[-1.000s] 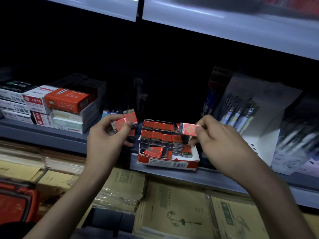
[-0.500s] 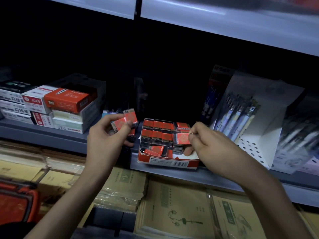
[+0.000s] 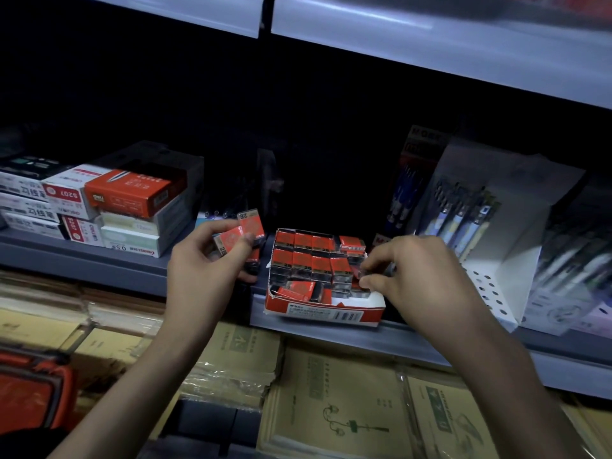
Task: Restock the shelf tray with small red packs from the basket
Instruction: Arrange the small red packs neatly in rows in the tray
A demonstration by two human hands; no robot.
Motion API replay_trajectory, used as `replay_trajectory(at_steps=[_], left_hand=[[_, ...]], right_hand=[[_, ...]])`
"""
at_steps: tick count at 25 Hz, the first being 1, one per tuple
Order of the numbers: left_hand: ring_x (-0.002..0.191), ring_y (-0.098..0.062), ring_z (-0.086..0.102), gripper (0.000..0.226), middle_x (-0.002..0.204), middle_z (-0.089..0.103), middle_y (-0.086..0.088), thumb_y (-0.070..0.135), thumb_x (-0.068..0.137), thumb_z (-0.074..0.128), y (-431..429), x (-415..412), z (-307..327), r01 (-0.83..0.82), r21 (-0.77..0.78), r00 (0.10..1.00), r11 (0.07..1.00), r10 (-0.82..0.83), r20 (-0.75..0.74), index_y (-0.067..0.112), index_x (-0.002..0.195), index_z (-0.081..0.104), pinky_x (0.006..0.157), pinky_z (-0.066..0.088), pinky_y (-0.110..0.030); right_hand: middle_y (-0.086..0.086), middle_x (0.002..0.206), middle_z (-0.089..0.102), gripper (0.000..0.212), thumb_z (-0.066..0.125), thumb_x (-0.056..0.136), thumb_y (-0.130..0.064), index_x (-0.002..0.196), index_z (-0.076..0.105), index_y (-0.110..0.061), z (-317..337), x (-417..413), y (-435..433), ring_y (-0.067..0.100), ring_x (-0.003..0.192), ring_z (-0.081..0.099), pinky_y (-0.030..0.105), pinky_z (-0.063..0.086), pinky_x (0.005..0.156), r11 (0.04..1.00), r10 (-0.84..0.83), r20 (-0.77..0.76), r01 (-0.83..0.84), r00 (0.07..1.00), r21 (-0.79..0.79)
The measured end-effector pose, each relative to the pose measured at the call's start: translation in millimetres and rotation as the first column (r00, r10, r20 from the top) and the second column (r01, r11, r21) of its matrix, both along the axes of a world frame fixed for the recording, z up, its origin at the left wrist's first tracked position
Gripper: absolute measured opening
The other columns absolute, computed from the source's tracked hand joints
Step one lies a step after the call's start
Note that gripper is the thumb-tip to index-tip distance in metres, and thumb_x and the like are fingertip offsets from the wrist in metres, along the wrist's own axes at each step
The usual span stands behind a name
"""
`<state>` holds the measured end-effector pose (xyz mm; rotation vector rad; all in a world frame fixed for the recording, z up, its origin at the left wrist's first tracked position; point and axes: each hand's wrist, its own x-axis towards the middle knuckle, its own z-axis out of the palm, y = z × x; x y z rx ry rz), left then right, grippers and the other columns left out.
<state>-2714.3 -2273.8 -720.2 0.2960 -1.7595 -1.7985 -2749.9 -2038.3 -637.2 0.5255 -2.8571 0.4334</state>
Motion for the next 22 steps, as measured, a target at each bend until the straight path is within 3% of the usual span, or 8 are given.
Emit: replay_trajectory(at_steps=[4,7,13,16,18,22], left_hand=[[0.067,-0.022,0.077,0.015,0.093,0.079,-0.003,0.021,0.093,0.075,0,1,1,-0.002,-0.005,1.000,1.000,0.002,0.009,0.022,0.108,0.073,0.060,0.062,-0.027],[0.063,-0.022,0.076,0.016,0.091,0.079,-0.001,0.021,0.093,0.074,0,1,1,-0.007,-0.012,1.000,1.000,0.007,0.017,0.022,0.109,0.073,0.060,0.061,-0.026],[0.063,-0.022,0.076,0.016,0.085,0.079,0.001,0.023,0.093,0.075,1,1,1,-0.021,-0.023,1.000,1.000,0.021,0.023,0.024,0.108,0.073,0.068,0.061,-0.037],[0.063,-0.023,0.076,0.015,0.085,0.079,0.000,0.023,0.093,0.075,2,0,2,-0.021,-0.012,0.999,1.000,0.021,0.025,0.024,0.108,0.073,0.069,0.060,-0.037],[0.063,-0.023,0.076,0.015,0.086,0.079,0.001,0.023,0.093,0.075,2,1,3,-0.019,-0.010,1.000,1.000,0.020,0.023,0.024,0.108,0.073,0.067,0.060,-0.035],[0.063,-0.023,0.076,0.016,0.089,0.079,0.001,0.023,0.093,0.075,1,1,3,-0.018,-0.002,1.000,1.000,0.018,0.022,0.023,0.108,0.073,0.065,0.060,-0.034]], right_hand=[[-0.015,0.087,0.058,0.011,0.086,0.079,-0.035,0.088,0.079,-0.031,-5,-7,-3,0.007,0.078,0.057,0.031,0.048,0.069,1.000,0.004,0.031,-0.004,1.000,0.004],[-0.016,0.091,0.052,0.008,0.079,0.088,-0.032,0.096,0.079,-0.035,-4,-9,-1,0.007,0.082,0.056,0.031,0.049,0.074,0.998,0.019,0.073,-0.023,0.997,0.053],[-0.014,0.095,0.061,0.023,0.063,0.098,-0.015,0.106,0.075,-0.033,8,-12,1,0.001,0.077,0.052,0.022,0.038,0.070,0.992,-0.061,-0.073,0.052,0.995,-0.118],[-0.006,0.094,0.067,0.026,0.060,0.099,-0.017,0.122,0.070,-0.026,-1,-17,-17,0.008,0.077,0.061,0.029,0.050,0.070,0.988,-0.055,-0.073,0.044,0.996,-0.147],[0.002,0.108,0.068,0.033,0.058,0.101,-0.023,0.133,0.063,-0.022,-9,-22,-29,0.021,0.091,0.066,0.039,0.055,0.079,0.992,-0.047,-0.060,0.039,0.997,-0.121],[0.011,0.135,0.051,0.041,0.054,0.102,-0.027,0.143,0.056,-0.018,-16,-29,-38,0.033,0.110,0.061,0.037,0.048,0.085,0.991,-0.135,-0.021,0.136,0.991,0.013]])
